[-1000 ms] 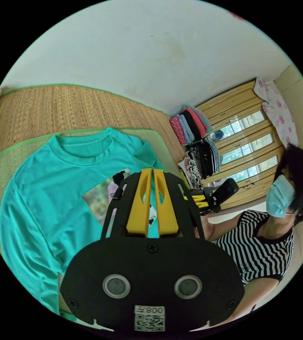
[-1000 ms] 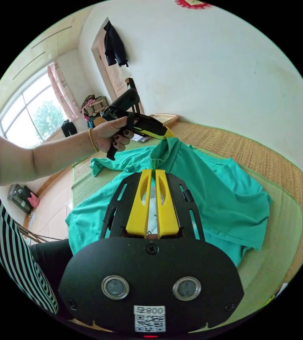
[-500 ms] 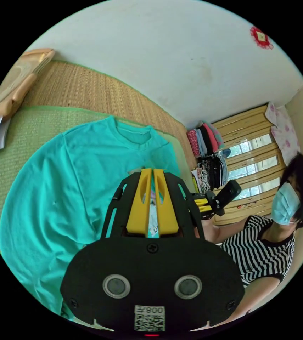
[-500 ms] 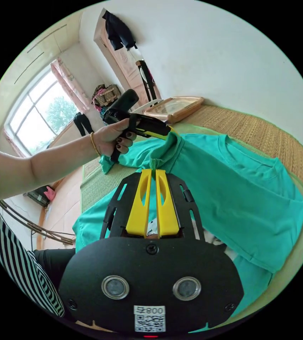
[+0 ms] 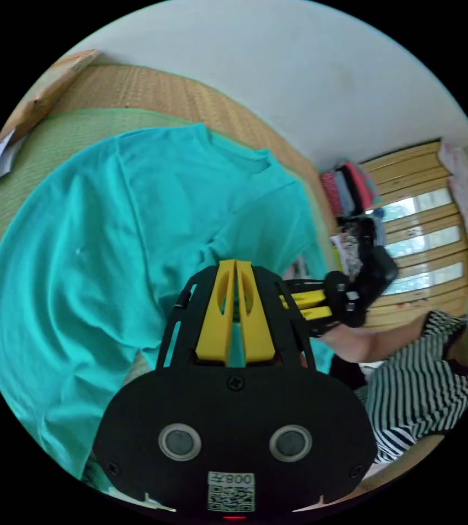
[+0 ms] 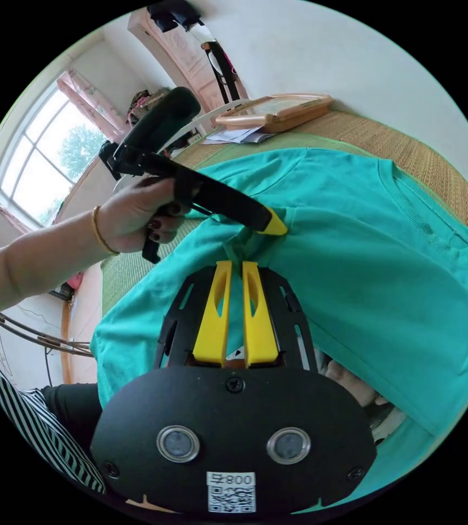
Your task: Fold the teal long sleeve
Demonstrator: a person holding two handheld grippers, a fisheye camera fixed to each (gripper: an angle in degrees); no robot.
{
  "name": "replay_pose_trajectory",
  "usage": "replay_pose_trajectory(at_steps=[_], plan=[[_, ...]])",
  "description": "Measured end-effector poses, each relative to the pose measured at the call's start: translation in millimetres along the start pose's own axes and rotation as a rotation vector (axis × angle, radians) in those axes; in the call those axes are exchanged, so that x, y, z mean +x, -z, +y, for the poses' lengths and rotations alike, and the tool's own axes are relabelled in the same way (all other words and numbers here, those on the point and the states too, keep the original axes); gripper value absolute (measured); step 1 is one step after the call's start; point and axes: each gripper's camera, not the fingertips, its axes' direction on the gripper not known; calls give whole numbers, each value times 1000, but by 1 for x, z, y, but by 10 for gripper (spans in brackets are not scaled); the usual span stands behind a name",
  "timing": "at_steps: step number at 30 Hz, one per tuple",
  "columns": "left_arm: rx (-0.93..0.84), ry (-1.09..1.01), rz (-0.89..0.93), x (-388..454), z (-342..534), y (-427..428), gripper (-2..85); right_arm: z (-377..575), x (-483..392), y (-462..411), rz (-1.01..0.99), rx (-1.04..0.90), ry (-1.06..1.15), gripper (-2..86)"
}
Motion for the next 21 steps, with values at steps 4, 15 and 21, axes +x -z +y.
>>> replay_pose_trajectory(at_steps=[4,15,21], plan=[[10,5,-95,0,10,1,1,2,-2,10,-37,8,56,21],[110,-130,-36,39,14,3,1,45,79,82,174,86,-122,3],[22,-366,122,107,-52,-77,1,86,151,157,438,150,-317,2]])
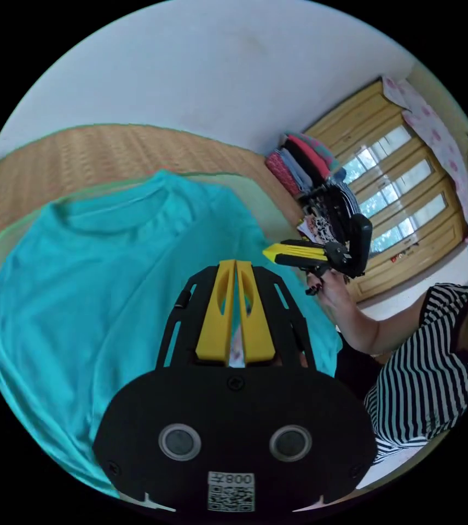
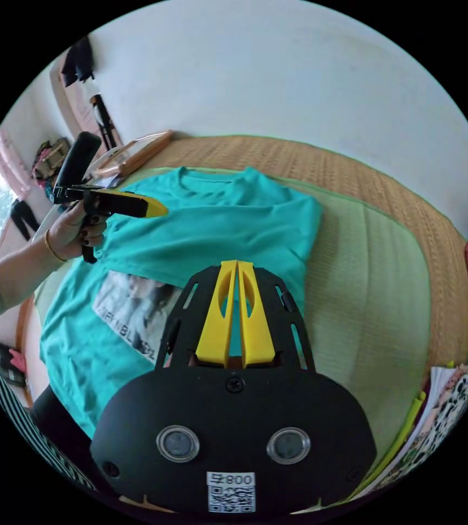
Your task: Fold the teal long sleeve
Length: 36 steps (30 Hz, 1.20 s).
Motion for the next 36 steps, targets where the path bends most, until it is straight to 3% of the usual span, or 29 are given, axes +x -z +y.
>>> replay_pose_trajectory(at_steps=[5,12,16,20,26,33,36], plan=[[-56,-71,-21,11,-64,-76,1,-1,39,-11,168,-74,-76,2],[-145,-37,-67,-3,-103,-154,1,7,47,-5,174,-28,-142,1],[-140,-22,-73,-5,-99,-157,0,2,46,4,178,-25,-153,1],[-123,-50,-168,4,-87,-156,1,-2,45,19,178,-16,-163,1],[-104,-56,-143,8,-66,-144,1,-14,47,26,139,-56,-155,1],[-56,-24,-171,21,33,-81,1,-24,26,42,109,-24,-92,1],[-162,45,-216,9,71,-85,1,-32,20,35,124,-51,-72,1]])
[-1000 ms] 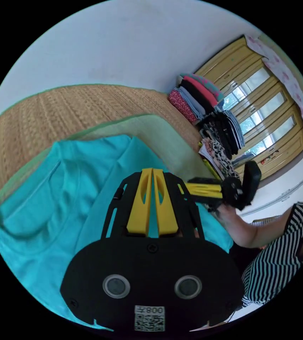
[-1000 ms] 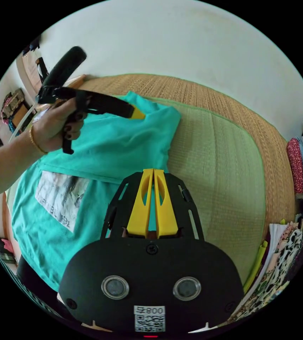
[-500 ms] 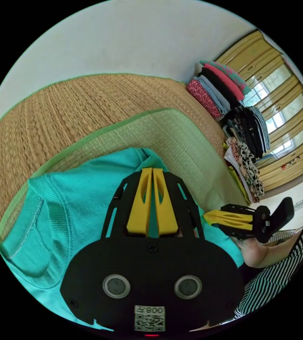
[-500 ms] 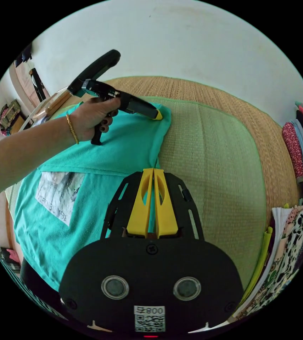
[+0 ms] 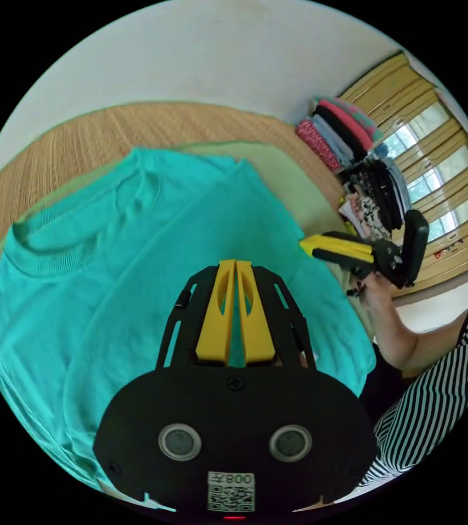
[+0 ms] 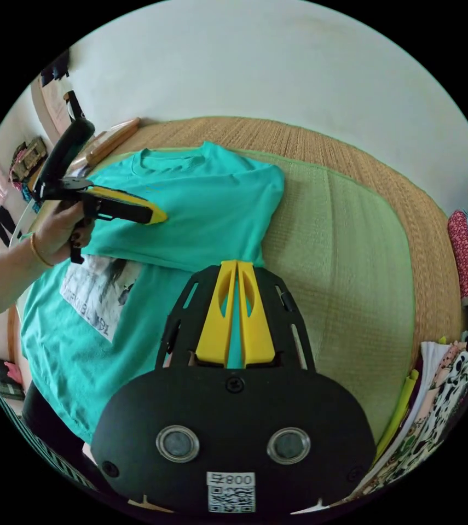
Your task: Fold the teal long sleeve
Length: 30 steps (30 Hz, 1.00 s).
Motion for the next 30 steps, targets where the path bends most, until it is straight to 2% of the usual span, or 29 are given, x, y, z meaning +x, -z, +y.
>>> replay_pose_trajectory(at_steps=[3,5,7,10,15,18,20,21,24,28,30], plan=[[81,51,69,-6,25,17,1,-8,0,-4,-19,-37,-4,1],[144,57,36,-2,42,34,1,-12,0,9,0,-13,-16,1],[137,60,3,-1,60,41,1,-16,0,11,-5,-21,-22,1],[37,102,-20,-9,91,36,1,-31,7,16,-61,0,-46,1],[91,130,-33,-8,143,60,1,-98,27,24,-52,91,-59,1],[40,143,-41,-10,163,55,1,-152,43,-8,-84,18,-64,1],[64,157,-23,-11,175,57,1,-180,48,-48,-57,-130,-64,1],[76,170,-11,-12,183,61,1,-184,49,-58,-60,-174,-59,1],[142,203,13,-13,206,78,2,-184,49,-44,-96,-119,-76,1],[210,254,-23,-15,246,106,3,-139,16,-3,-146,-48,8,1],[236,323,-54,-22,278,122,5,-111,0,-6,-137,-86,36,1]])
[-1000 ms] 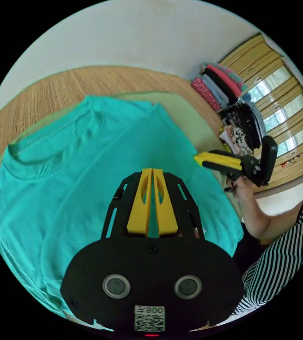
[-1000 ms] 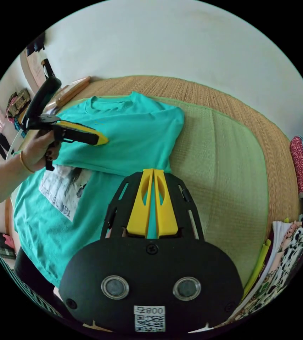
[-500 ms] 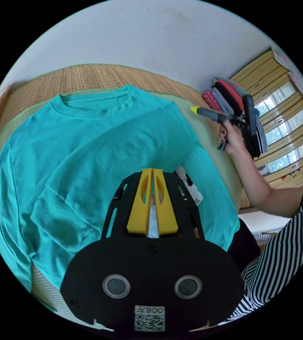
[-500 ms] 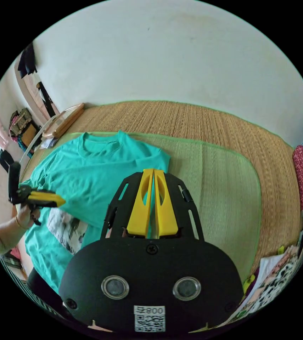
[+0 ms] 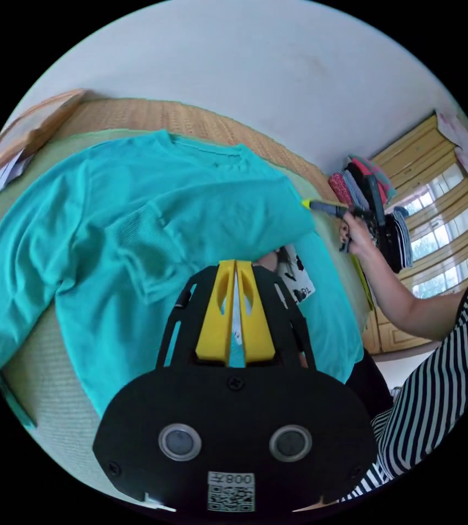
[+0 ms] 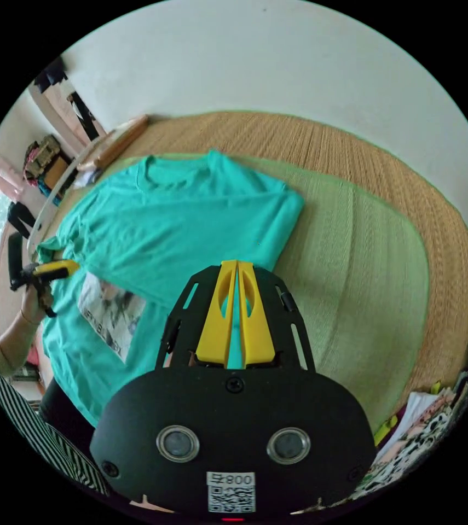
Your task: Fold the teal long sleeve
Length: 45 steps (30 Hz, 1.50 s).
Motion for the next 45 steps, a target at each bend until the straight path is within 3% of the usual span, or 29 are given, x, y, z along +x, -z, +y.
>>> replay_pose_trajectory(at_steps=[1,6,14,19,26,34,40,43,45], plan=[[8,20,1,-5,6,6,6,13,-5,-16,24,-68,6,1],[189,239,-54,-48,82,86,31,12,-10,-2,-3,-23,-37,1],[522,768,-209,-116,219,189,117,-36,-126,2,-155,-21,188,1],[463,808,-277,-138,233,197,106,-48,-198,-21,-263,-108,301,1],[390,749,-225,-160,227,197,15,-60,-262,-33,-320,-182,437,1],[487,507,-391,-121,187,258,3,-84,-235,-29,-342,-169,398,2],[461,-47,-411,-26,56,274,3,-105,-167,-6,-363,-102,300,6],[324,-352,-338,40,-12,231,3,-111,-118,18,-434,-25,225,18],[174,-519,-185,83,-53,173,4,-110,-84,30,-489,18,172,28]])
